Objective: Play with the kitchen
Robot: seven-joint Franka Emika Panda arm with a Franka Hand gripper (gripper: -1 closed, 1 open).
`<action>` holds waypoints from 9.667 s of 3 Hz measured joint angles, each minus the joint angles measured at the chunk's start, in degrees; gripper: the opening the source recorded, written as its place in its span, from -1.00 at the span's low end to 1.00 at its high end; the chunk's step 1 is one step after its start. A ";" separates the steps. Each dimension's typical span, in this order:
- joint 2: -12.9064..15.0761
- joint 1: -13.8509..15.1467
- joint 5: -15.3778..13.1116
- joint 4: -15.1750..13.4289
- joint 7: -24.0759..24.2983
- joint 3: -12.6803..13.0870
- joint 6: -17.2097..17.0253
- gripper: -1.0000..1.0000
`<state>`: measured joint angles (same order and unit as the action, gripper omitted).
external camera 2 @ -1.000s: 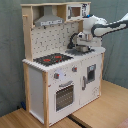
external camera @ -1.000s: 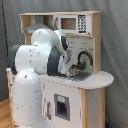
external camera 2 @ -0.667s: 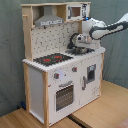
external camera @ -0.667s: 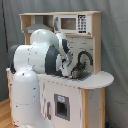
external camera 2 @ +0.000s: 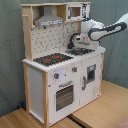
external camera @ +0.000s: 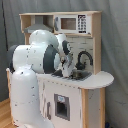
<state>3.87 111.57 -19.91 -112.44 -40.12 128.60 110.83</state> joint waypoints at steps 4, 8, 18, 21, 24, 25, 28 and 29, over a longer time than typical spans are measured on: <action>-0.23 -0.57 3.90 8.29 0.53 4.65 2.59 1.00; 5.64 -0.56 -5.37 8.31 14.74 19.39 -5.97 1.00; -12.34 -24.46 -49.75 17.77 14.17 22.20 -19.82 1.00; -16.94 -24.78 -61.74 13.95 20.15 21.22 -10.26 1.00; -16.95 -25.86 -73.64 6.80 29.72 21.47 -2.06 1.00; -16.92 -26.05 -77.81 4.29 32.50 21.40 0.49 1.00; -16.83 -24.87 -89.28 -5.10 37.51 19.71 8.07 1.00; -17.13 -24.57 -89.35 -8.09 42.92 19.75 8.13 1.00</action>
<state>-13.26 87.00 -109.26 -120.53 2.79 148.35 118.97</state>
